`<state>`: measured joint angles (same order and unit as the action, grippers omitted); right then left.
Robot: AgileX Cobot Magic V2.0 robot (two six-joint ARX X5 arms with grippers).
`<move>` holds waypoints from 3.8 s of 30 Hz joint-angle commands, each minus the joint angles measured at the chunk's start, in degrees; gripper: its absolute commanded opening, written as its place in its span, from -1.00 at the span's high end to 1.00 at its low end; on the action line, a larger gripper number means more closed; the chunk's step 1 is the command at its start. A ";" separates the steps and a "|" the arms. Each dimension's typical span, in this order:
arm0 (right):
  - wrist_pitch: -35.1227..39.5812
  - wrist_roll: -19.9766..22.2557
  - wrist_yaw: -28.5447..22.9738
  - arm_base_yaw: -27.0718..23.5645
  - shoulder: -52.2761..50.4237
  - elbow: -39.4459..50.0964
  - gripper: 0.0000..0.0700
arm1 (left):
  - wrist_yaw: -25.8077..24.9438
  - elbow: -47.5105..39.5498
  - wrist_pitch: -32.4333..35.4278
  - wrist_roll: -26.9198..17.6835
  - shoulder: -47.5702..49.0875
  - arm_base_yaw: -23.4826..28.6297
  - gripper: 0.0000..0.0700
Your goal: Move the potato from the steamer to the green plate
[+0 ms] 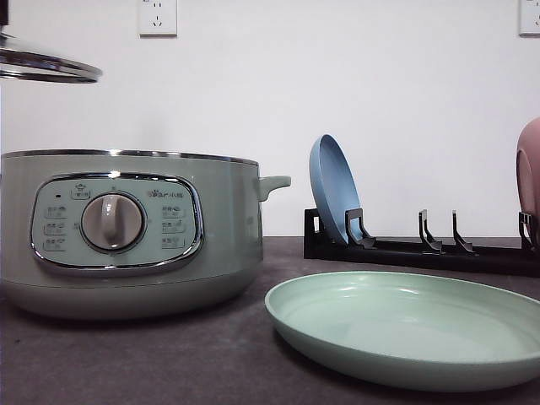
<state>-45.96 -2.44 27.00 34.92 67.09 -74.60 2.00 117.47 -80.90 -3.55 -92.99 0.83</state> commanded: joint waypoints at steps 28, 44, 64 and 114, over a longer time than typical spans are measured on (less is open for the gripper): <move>-3.78 -2.66 -9.10 6.61 45.83 -41.36 -0.39 | -0.46 2.36 0.33 -0.26 0.75 0.71 1.00; -1.80 -2.70 -19.85 12.12 59.05 -45.03 -0.58 | -0.48 2.36 0.63 -0.11 0.75 0.71 1.00; 0.81 -4.78 -20.91 12.92 62.57 -45.03 -0.58 | -0.50 2.36 0.77 -0.04 0.75 0.67 1.00; -18.56 1.82 -21.05 6.40 32.77 -41.09 0.86 | -8.44 2.36 0.81 -0.07 0.75 -2.94 1.00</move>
<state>-63.96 -1.77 6.13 41.24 99.36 -115.88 -5.62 117.47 -80.88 -3.53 -92.92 -1.65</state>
